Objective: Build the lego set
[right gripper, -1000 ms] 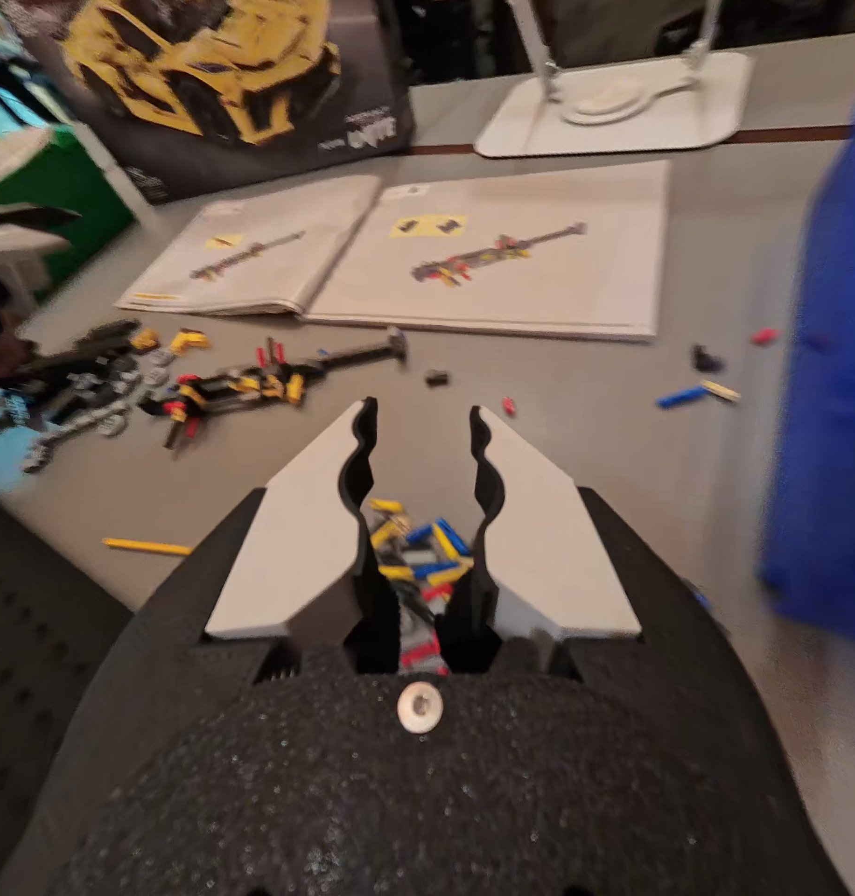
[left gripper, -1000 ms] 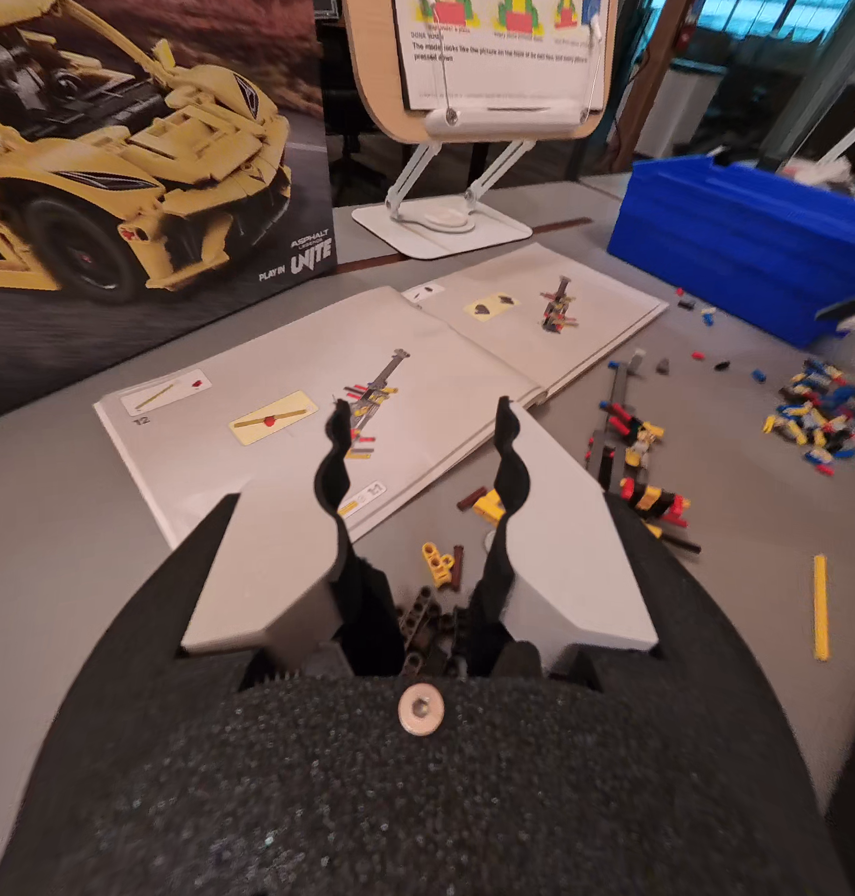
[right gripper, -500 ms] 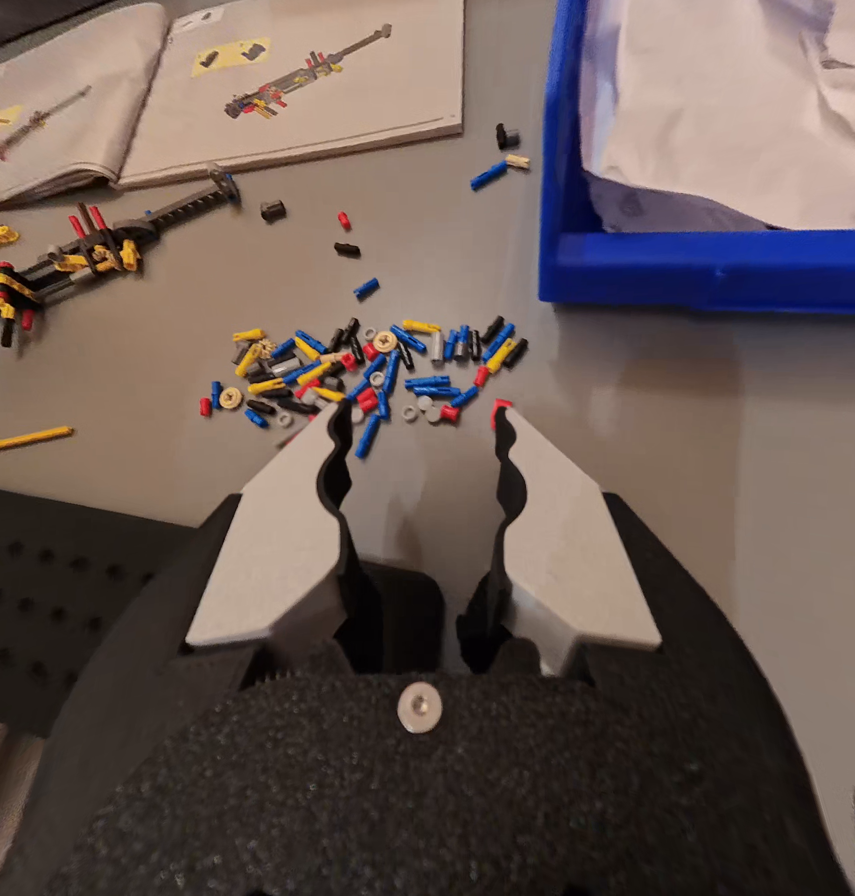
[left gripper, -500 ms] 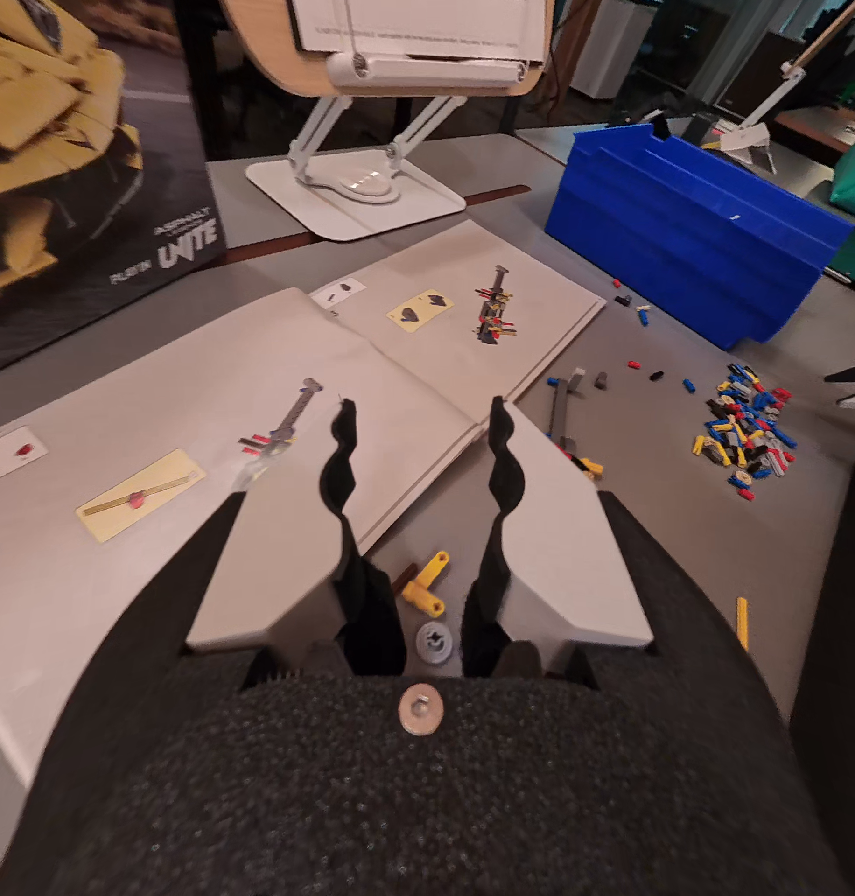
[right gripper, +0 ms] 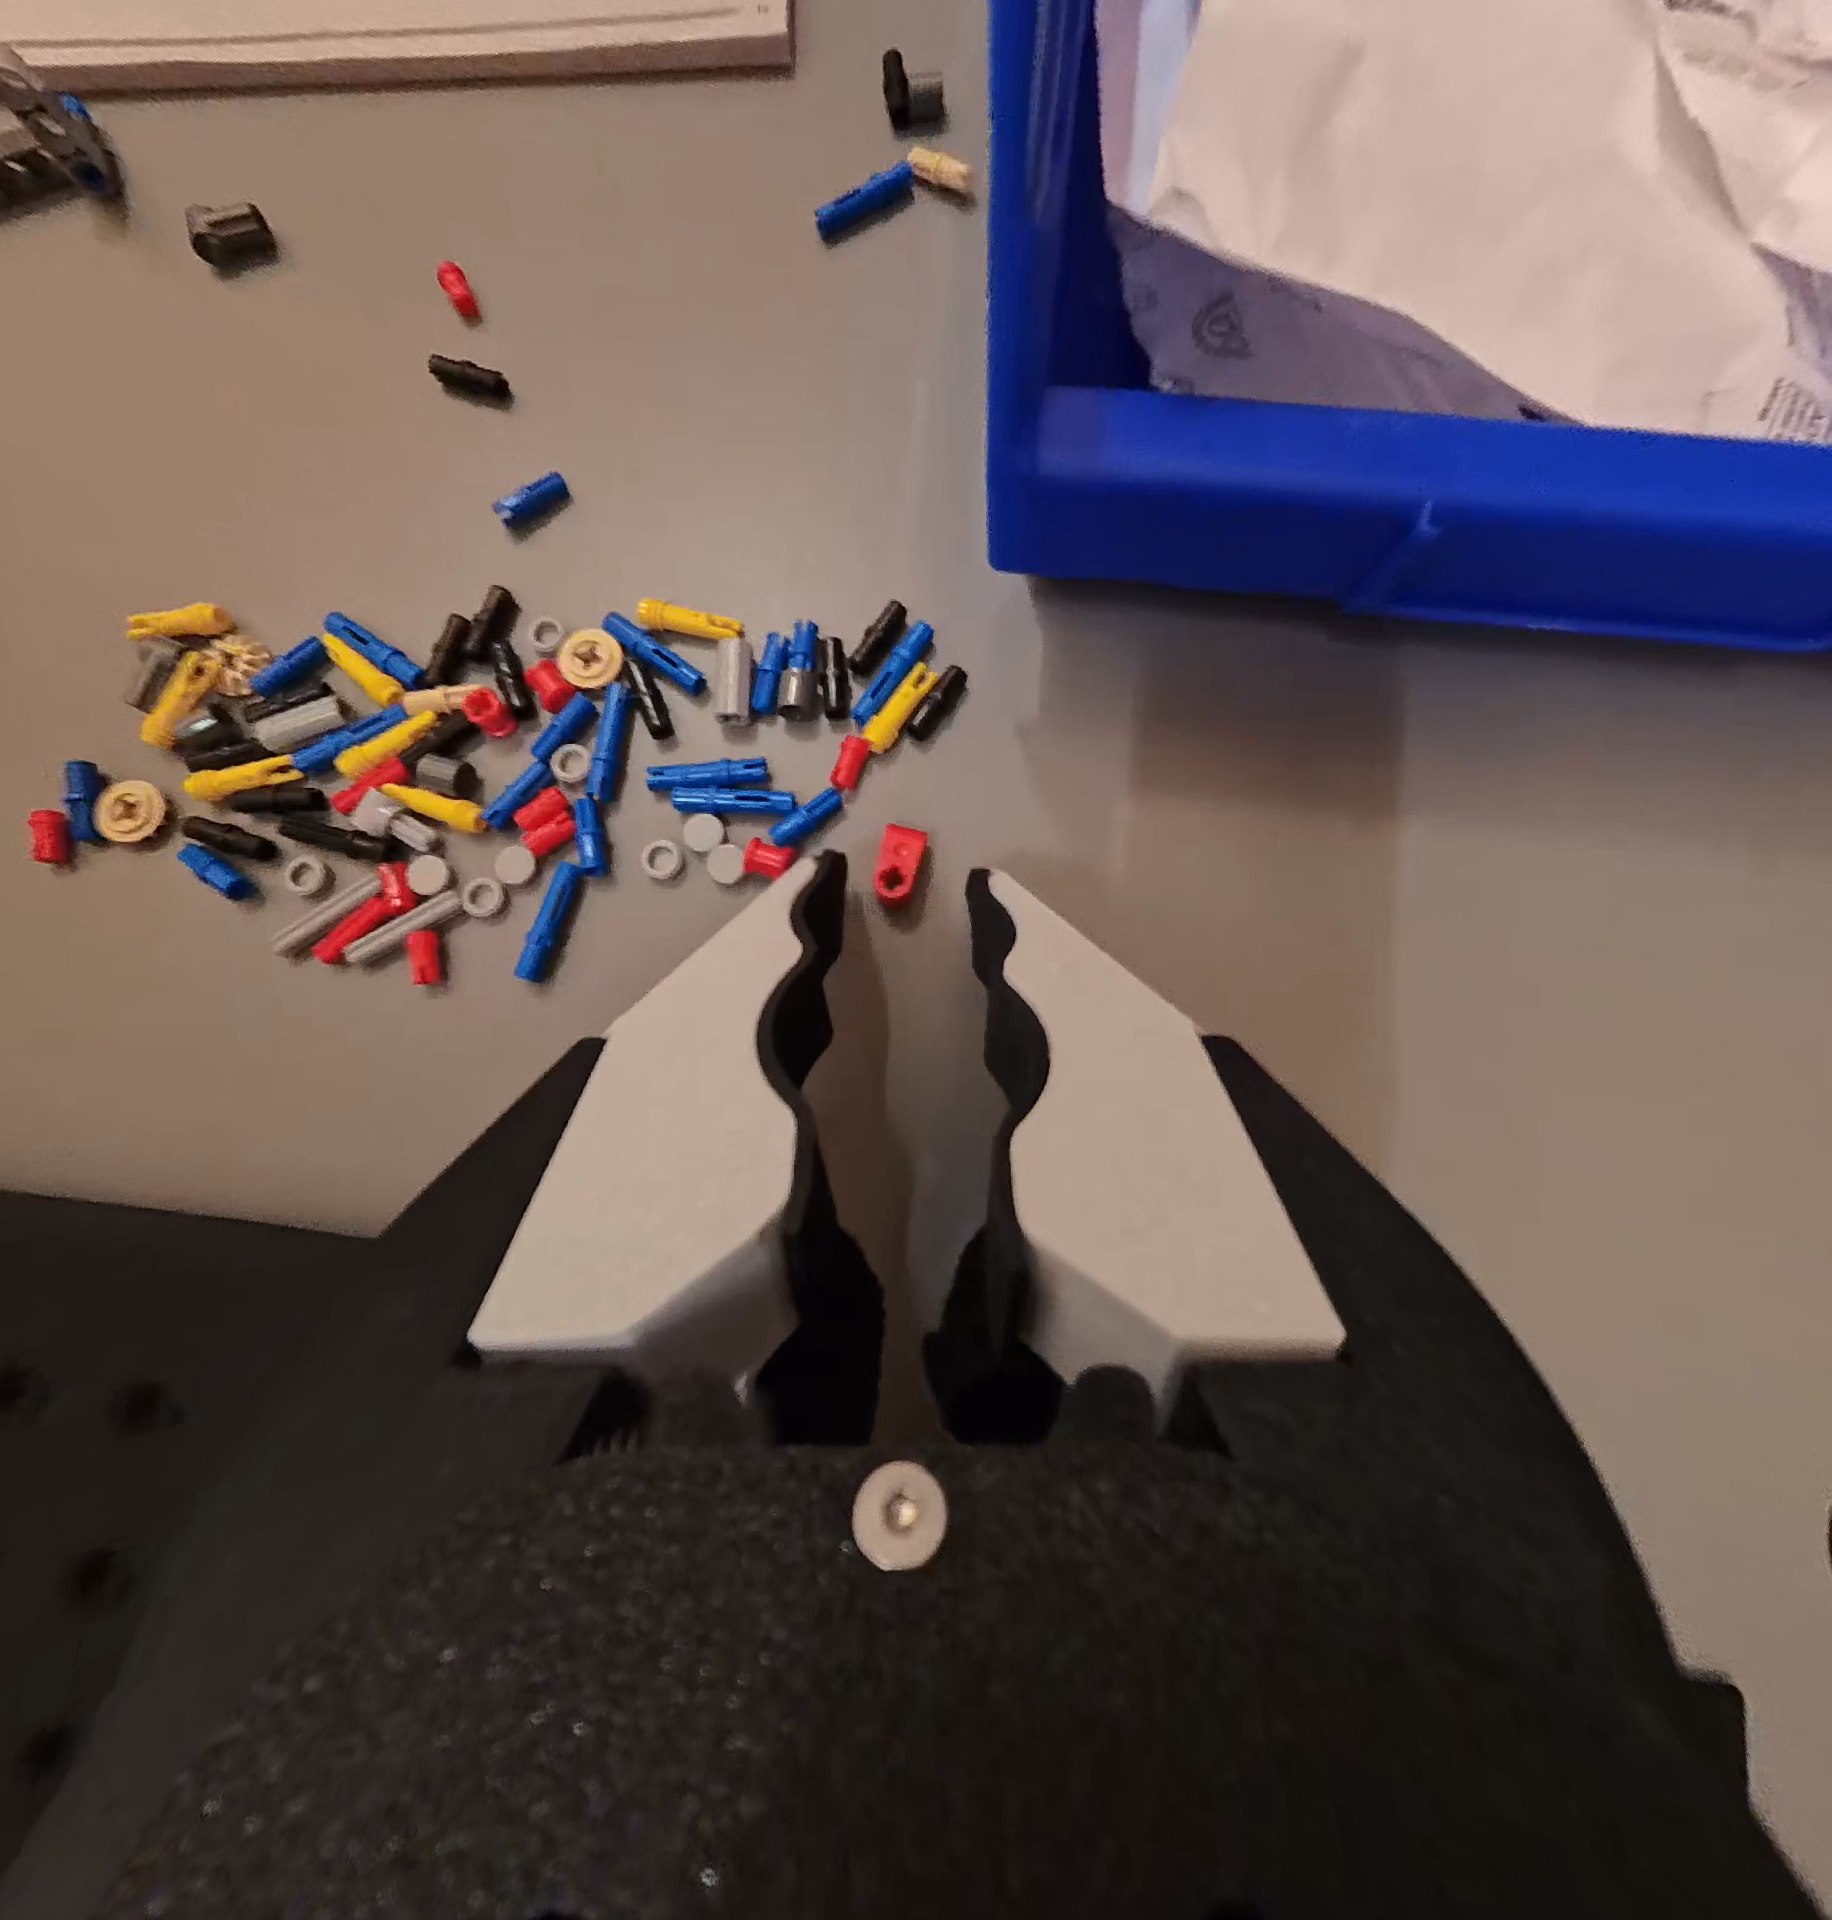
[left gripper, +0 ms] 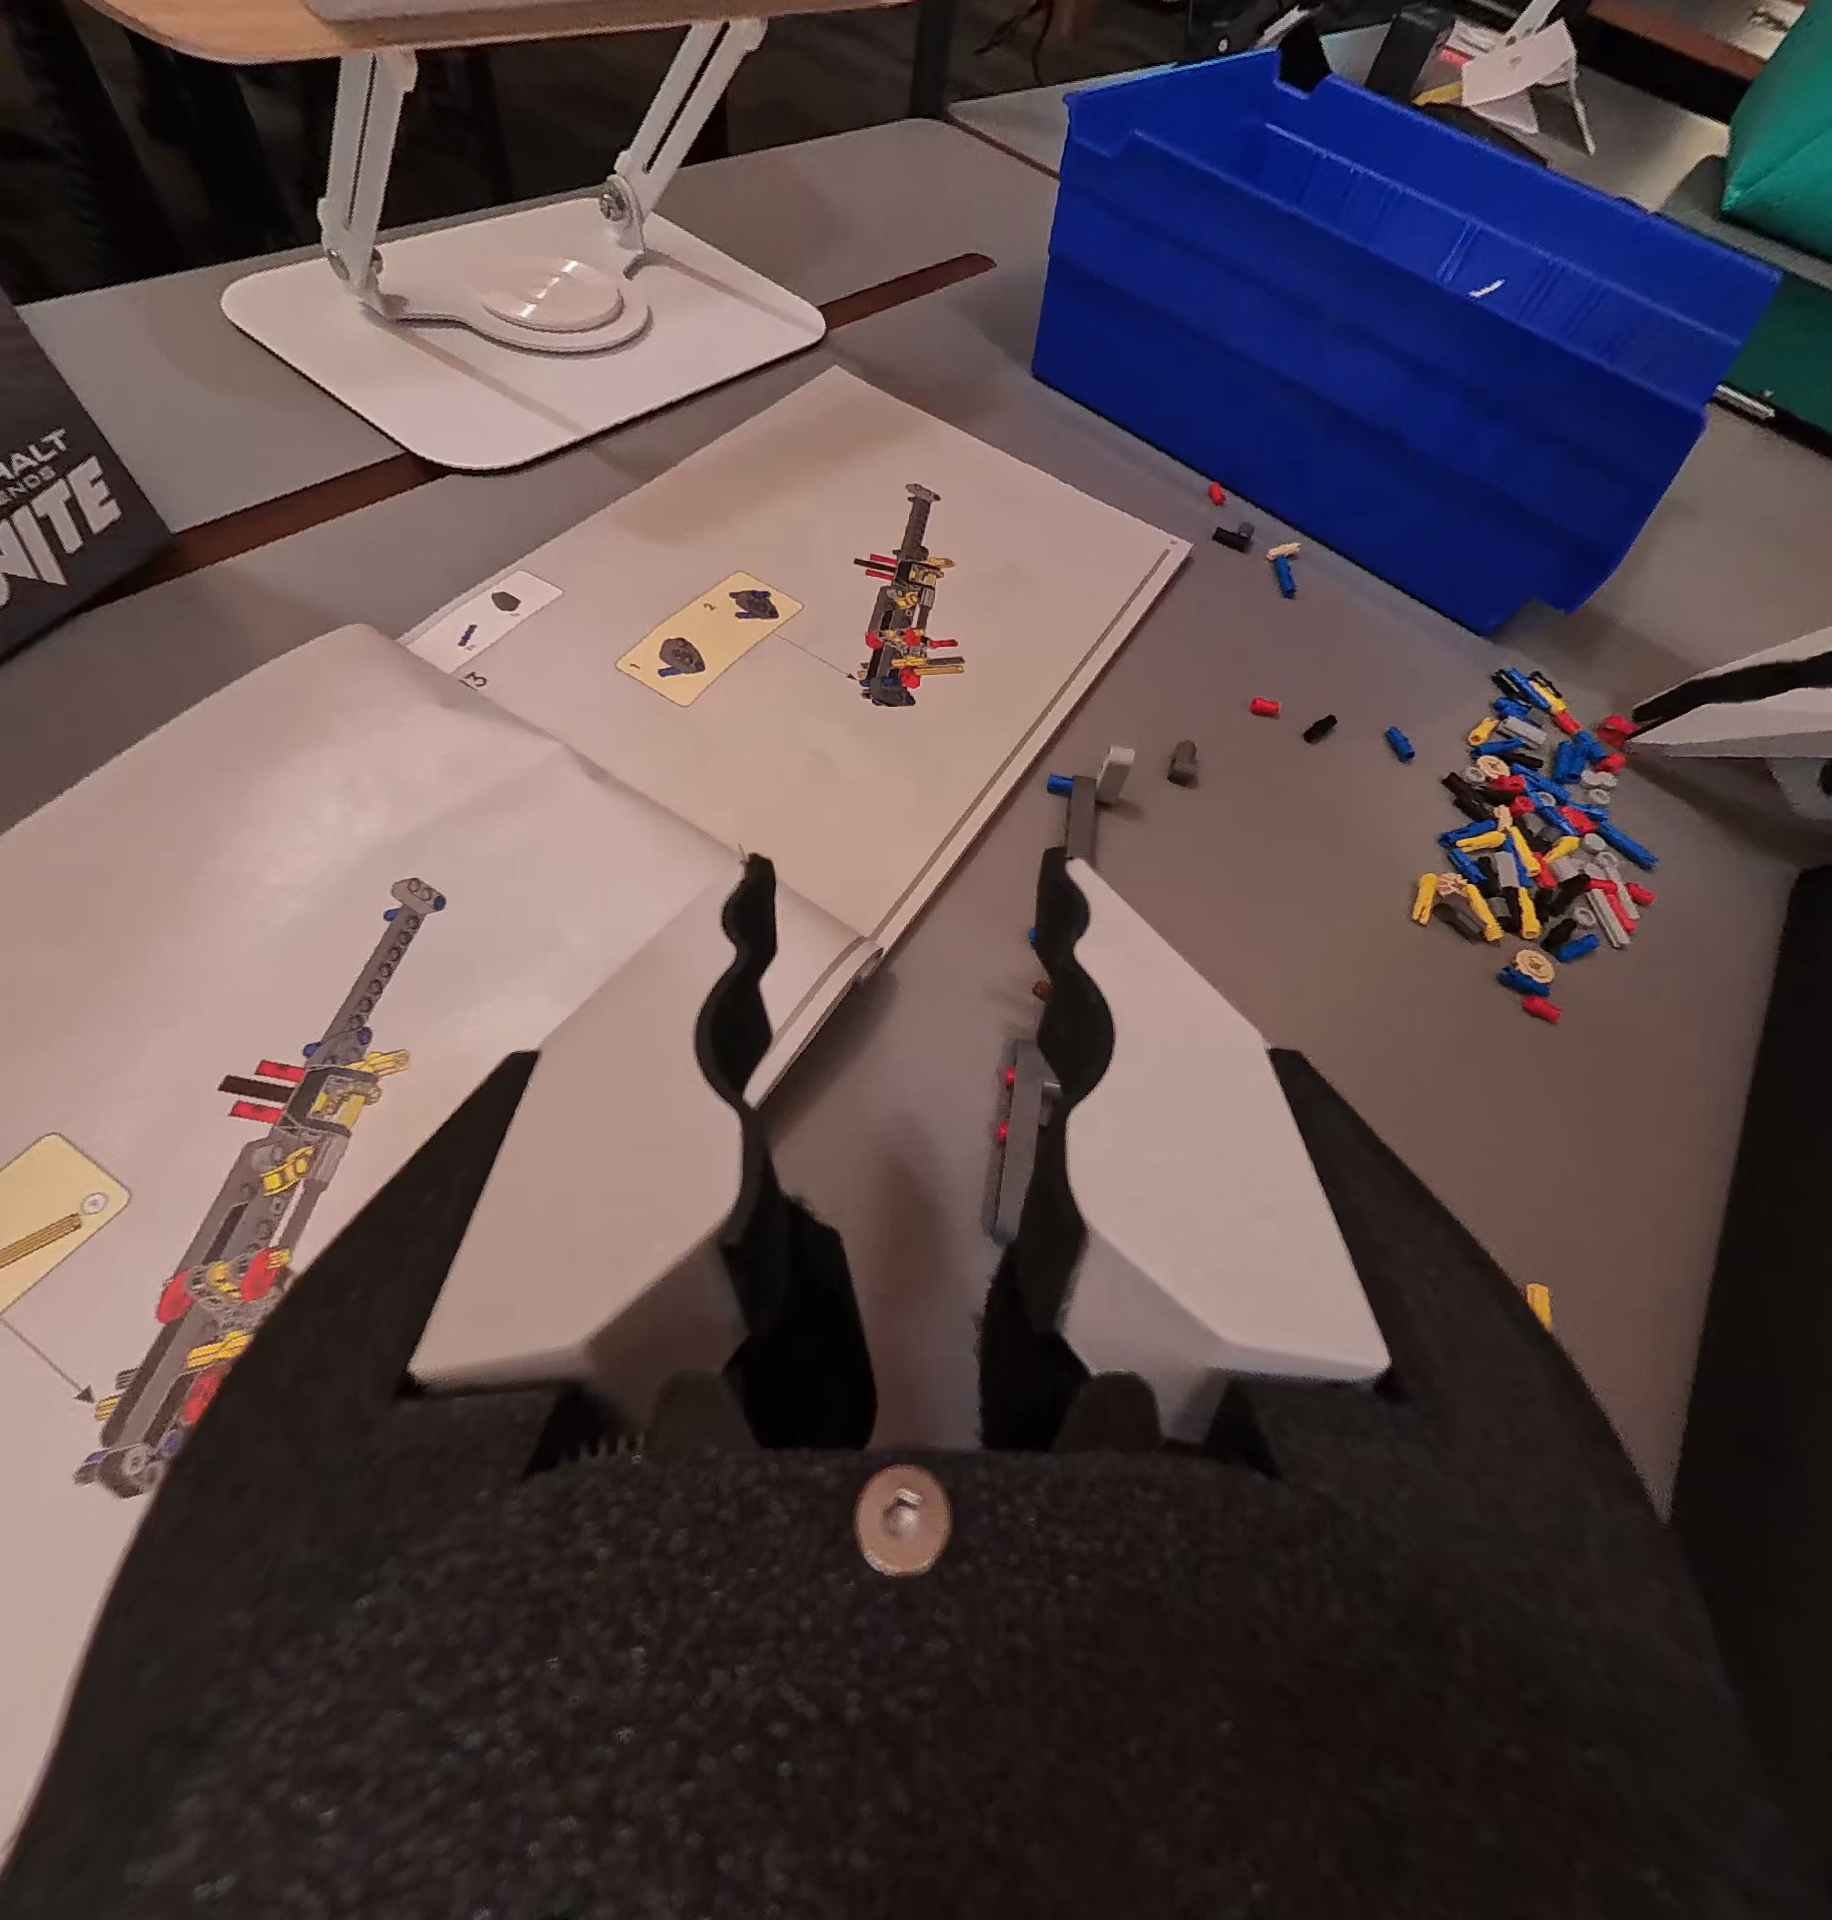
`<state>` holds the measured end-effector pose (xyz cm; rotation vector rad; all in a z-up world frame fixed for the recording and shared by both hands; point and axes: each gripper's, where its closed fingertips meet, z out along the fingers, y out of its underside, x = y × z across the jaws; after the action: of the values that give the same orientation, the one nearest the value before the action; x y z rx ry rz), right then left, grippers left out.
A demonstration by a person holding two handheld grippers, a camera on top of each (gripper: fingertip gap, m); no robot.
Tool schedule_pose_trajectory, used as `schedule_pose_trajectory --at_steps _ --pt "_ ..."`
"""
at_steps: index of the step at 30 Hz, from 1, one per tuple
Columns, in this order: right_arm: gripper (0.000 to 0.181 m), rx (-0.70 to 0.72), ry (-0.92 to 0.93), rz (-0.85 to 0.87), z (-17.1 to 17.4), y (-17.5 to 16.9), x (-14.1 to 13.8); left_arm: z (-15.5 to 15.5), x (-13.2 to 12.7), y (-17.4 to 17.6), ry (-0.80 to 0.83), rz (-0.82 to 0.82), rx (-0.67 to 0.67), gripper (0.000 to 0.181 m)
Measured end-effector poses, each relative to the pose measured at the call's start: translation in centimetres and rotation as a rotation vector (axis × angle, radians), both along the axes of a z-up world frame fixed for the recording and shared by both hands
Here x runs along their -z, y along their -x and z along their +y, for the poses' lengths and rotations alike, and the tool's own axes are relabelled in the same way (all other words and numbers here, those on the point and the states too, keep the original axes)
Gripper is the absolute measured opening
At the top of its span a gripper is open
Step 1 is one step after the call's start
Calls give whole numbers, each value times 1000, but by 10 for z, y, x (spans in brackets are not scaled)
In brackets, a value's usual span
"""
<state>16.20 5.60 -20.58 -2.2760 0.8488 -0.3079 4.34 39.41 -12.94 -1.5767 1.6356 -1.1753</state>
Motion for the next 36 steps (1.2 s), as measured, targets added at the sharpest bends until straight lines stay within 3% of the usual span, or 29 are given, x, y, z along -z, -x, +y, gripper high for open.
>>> schedule_pose_trajectory --at_steps 2,4,8,11,13,16,19,24,29,32,36 --pt "21 -11 9 0 -1 -1 3 3 0 0 -11 3 -7 48" --pt "7 -38 -2 -2 3 1 2 7 -2 1 -16 0 -17 48" --pt "6 -104 -38 -20 23 11 -15 27 1 7 -69 9 -58 47" --pt "6 -335 -131 -57 83 48 -44 55 4 17 -117 8 -122 45" --pt "6 -497 -150 -59 132 82 -47 70 9 27 -110 9 -143 41" --pt "6 -660 -104 -46 191 119 -28 92 12 43 -89 18 -197 42" --pt "6 -761 -19 -62 227 137 -9 122 7 57 -153 8 -290 40" --pt "7 -852 92 -89 242 146 4 163 26 83 -298 113 -405 47" --pt "7 -845 87 -41 245 148 4 160 23 83 -83 68 -396 55" --pt "7 -835 79 -19 244 147 6 168 20 86 -106 51 -419 70" --pt "11 -827 75 -15 242 147 5 156 16 81 -149 41 -366 69"
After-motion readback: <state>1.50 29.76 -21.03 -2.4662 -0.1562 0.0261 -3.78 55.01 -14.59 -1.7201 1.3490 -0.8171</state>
